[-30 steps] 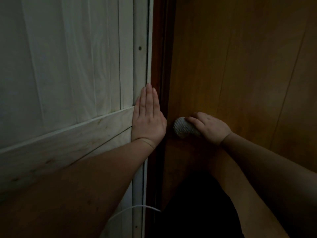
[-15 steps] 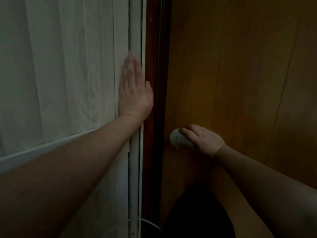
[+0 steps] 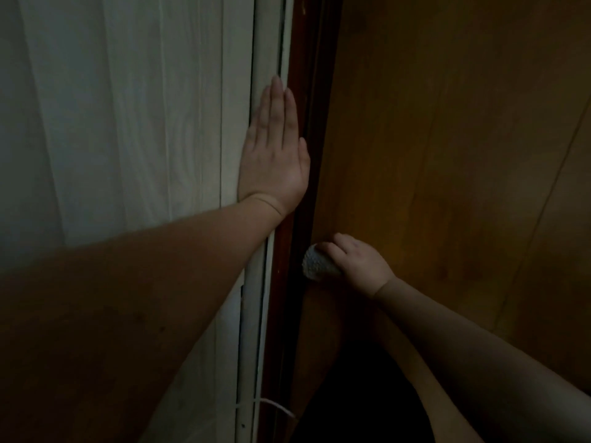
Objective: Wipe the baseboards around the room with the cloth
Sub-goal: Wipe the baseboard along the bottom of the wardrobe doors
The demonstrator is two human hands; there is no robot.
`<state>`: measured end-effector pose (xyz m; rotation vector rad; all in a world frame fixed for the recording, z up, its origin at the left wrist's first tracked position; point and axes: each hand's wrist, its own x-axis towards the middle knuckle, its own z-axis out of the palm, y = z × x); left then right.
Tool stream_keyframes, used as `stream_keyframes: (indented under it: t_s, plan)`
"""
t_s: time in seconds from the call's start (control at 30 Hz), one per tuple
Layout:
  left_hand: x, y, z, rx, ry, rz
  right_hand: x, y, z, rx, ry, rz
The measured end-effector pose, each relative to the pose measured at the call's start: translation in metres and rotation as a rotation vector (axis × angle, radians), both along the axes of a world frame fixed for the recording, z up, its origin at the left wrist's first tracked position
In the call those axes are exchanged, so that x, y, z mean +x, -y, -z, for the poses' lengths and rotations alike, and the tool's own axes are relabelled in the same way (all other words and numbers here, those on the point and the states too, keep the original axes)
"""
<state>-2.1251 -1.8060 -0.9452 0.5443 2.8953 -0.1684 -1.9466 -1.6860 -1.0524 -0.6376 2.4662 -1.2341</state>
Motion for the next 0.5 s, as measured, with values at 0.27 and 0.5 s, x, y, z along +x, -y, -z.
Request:
stream_keyframes:
  t_s: [0.27, 0.5]
  plan:
    - [0.001, 0.002, 0.001, 0.01, 0.018, 0.012, -0.145, -0.057, -0.013, 0.158, -0.13, -0.094]
    - [0.0, 0.002, 0.003, 0.001, 0.017, 0.008, -0.286, -0.106, -0.019, 0.322, -0.095, 0.18]
